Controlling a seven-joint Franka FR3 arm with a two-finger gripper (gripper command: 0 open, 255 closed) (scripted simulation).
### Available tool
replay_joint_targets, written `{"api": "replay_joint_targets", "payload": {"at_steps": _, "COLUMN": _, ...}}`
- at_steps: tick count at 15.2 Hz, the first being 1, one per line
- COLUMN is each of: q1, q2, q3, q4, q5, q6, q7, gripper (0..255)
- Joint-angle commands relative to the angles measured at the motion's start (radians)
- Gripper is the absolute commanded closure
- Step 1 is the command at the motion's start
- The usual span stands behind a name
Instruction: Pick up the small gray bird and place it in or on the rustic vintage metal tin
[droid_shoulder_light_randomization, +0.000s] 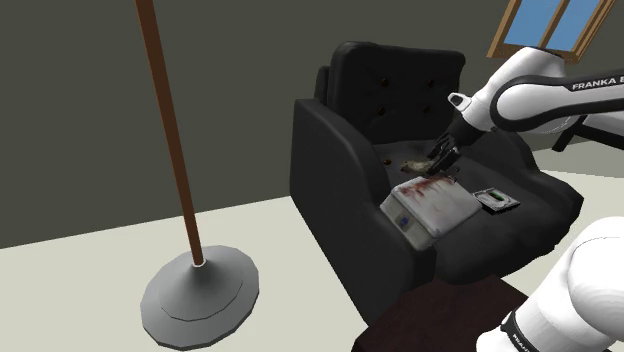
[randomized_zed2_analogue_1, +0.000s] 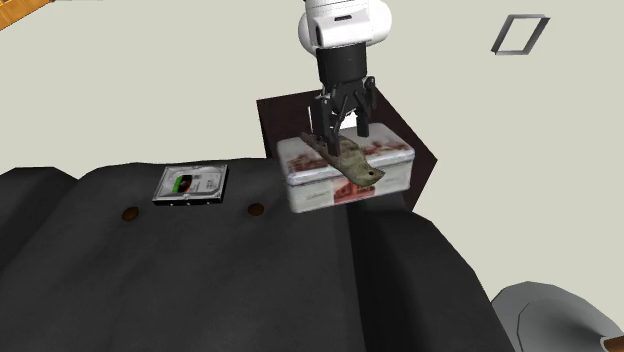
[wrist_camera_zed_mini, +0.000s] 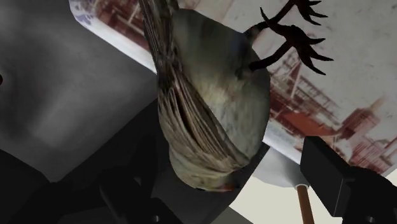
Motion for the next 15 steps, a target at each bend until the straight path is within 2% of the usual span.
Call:
{"api": "replay_joint_targets", "payload": {"at_steps": 1, "q1": 0.0, "q2": 0.0, "q3": 0.0, "q4": -0.001, "q5": 0.0, "q6": 0.0, "q7": 0.0, "gripper": 0}}
{"api": "replay_joint_targets", "payload": {"at_steps": 4, "q1": 0.0, "q2": 0.001, "q3": -0.001, "q4": -0.001, "q5": 0.0, "q6": 0.001, "q7": -0.001, "gripper": 0}}
{"api": "replay_joint_targets", "payload": {"at_steps": 8, "q1": -0.025, "q2": -0.102, "q3": 0.036, "q4": 0.06, "q5": 0.003, "q6": -0.165, "q7": 0.004, "gripper": 0}}
{"api": "replay_joint_targets", "payload": {"at_steps": 15, "q1": -0.025, "q2": -0.102, "q3": 0.036, "q4": 0.06, "q5": 0.003, "q6": -0.165, "q7": 0.004, "gripper": 0}}
